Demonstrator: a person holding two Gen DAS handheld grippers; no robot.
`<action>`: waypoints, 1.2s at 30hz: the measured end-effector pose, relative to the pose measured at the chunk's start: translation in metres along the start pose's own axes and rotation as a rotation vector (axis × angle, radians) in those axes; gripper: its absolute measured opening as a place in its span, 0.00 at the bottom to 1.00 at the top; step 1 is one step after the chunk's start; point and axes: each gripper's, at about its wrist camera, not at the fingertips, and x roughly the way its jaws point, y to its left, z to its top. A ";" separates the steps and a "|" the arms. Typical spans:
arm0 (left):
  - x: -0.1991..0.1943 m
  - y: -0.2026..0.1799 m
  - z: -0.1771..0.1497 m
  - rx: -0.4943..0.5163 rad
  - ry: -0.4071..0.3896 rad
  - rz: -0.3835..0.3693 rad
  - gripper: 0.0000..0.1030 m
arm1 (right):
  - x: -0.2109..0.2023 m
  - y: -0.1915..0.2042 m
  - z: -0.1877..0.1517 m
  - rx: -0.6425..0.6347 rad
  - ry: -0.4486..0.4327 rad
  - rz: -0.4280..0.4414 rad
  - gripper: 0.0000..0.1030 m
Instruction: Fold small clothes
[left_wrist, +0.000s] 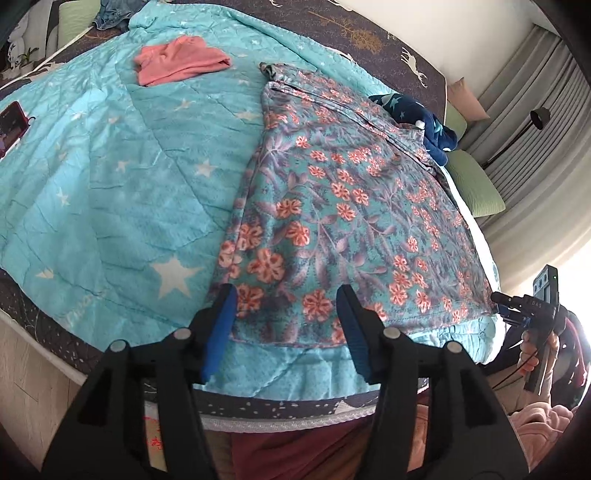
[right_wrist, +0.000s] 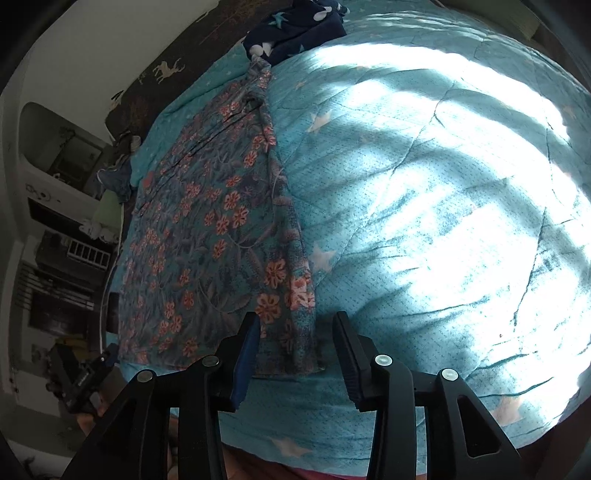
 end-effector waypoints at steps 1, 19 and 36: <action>-0.001 0.001 0.000 -0.005 -0.001 -0.004 0.56 | 0.000 0.000 -0.001 -0.002 0.000 -0.003 0.43; -0.004 0.026 -0.005 -0.051 0.012 0.112 0.63 | 0.001 -0.002 0.004 -0.007 0.021 0.007 0.44; 0.004 0.016 0.009 -0.016 0.026 -0.030 0.57 | 0.006 -0.003 0.007 -0.011 0.043 -0.003 0.44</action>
